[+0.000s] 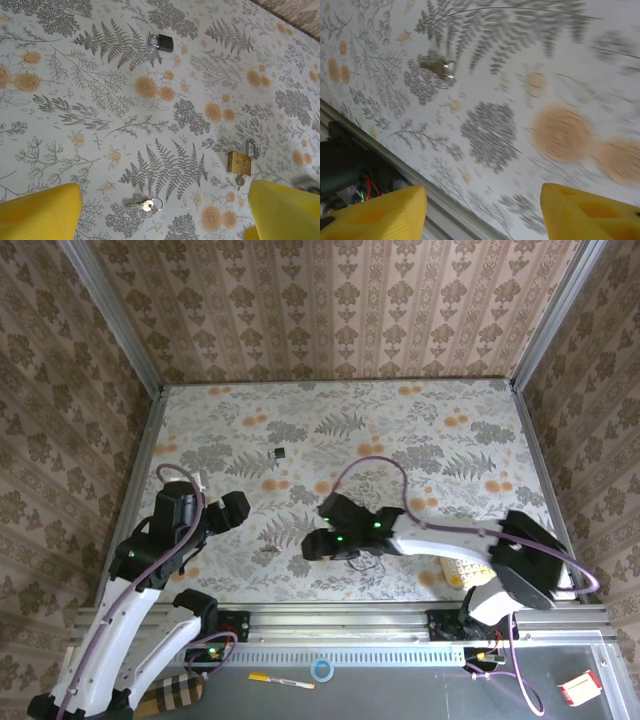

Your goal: Unlock with the key

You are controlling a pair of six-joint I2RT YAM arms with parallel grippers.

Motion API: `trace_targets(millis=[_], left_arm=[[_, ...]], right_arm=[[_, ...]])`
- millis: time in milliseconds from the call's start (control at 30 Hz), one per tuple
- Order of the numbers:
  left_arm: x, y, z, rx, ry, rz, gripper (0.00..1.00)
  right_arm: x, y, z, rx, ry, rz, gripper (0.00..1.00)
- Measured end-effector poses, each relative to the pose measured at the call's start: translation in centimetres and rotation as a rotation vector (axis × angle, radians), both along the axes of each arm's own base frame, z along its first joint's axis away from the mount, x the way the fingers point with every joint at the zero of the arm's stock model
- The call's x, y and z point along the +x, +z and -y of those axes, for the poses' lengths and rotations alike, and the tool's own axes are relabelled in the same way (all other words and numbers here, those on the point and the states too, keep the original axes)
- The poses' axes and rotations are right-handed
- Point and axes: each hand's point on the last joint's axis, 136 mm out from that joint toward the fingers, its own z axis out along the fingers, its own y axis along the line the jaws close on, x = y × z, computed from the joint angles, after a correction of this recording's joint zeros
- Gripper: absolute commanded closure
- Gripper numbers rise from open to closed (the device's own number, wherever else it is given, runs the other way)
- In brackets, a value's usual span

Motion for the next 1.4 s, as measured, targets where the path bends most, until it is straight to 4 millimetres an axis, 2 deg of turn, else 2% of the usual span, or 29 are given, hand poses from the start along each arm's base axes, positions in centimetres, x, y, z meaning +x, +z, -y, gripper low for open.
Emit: trace_targets(millis=[167, 267, 333, 600, 833, 1400], left_arm=[[-1.3, 0.8, -0.9, 0.01, -0.006, 0.056, 0.07], [-2.0, 1.1, -1.5, 0.021, -0.006, 0.081, 0.06], [-2.2, 1.2, -1.7, 0.028, -0.005, 0.09, 0.06], [-2.8, 0.5, -2.1, 0.057, -0.014, 0.063, 0.06], [-3.0, 1.6, -2.2, 0.048, -0.01, 0.091, 0.06], [-3.6, 1.8, -2.5, 0.045, -0.014, 0.111, 0.06]], right_arm=[[1.0, -1.2, -4.4, -0.012, 0.024, -0.023, 0.45], [1.5, -1.5, -6.3, -0.016, 0.036, -0.023, 0.47], [1.7, -1.8, -6.8, -0.025, 0.038, -0.027, 0.49], [1.9, -3.4, -7.6, -0.086, 0.04, -0.058, 0.51], [2.2, -4.3, -7.4, -0.138, 0.029, -0.066, 0.52], [3.2, -6.0, -7.9, -0.243, 0.016, -0.066, 0.54]])
